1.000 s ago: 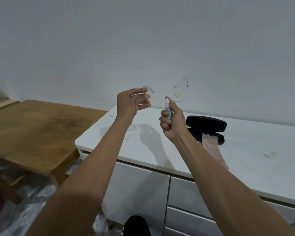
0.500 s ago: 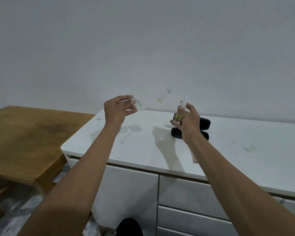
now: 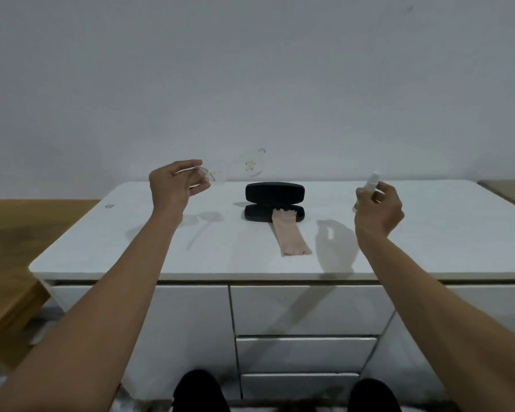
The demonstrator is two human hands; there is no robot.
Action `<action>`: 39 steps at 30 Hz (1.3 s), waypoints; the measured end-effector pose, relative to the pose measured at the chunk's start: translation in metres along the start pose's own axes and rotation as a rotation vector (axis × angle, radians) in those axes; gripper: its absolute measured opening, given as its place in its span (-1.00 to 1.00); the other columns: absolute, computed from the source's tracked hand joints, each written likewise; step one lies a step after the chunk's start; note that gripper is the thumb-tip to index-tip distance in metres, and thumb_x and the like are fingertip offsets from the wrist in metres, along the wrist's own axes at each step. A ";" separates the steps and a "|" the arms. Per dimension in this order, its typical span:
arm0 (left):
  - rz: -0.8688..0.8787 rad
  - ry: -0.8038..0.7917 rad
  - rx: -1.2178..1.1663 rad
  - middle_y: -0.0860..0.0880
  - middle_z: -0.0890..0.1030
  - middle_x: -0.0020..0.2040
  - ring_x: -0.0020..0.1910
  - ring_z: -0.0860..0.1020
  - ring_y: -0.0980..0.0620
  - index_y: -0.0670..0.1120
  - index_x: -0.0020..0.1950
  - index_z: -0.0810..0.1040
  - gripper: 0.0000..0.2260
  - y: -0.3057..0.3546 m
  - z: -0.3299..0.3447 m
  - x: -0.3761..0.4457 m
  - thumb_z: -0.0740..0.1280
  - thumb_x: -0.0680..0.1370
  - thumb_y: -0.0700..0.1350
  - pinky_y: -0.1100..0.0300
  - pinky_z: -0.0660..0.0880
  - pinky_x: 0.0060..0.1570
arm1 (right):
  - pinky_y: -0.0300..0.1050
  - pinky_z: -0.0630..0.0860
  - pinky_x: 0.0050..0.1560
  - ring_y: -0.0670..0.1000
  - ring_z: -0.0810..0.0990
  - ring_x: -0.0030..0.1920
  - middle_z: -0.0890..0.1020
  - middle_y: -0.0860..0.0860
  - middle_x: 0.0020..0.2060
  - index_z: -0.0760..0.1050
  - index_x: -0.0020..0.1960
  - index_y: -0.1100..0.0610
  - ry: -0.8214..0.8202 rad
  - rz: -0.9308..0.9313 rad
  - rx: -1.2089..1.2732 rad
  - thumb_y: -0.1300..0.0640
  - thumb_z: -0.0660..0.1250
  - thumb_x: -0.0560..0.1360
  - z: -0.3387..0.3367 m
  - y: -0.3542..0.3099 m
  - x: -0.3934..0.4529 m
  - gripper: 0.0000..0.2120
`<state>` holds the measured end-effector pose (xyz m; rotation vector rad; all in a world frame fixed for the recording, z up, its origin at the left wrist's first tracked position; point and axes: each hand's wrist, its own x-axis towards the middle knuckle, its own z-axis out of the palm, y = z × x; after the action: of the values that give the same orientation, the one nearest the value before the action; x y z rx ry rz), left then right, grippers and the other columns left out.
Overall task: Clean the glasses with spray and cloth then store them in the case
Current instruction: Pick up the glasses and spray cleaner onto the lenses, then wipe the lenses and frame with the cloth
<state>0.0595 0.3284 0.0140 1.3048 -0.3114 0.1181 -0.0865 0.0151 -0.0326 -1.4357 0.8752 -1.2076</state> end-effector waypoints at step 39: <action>-0.085 -0.027 -0.020 -0.25 0.66 -0.15 -0.17 0.65 -0.19 -0.29 0.04 0.66 -0.84 -0.032 0.039 -0.012 0.37 0.51 -0.43 0.02 0.70 -0.07 | -0.01 0.50 0.25 0.09 0.56 0.25 0.67 -0.12 0.26 0.67 0.23 -0.15 -1.127 -0.565 -0.822 -0.02 0.47 0.48 0.022 0.026 -0.044 -0.68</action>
<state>0.0506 0.2838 -0.0107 1.2984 -0.2788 0.0259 -0.0733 0.0563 -0.0678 -2.7173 0.1067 -0.1563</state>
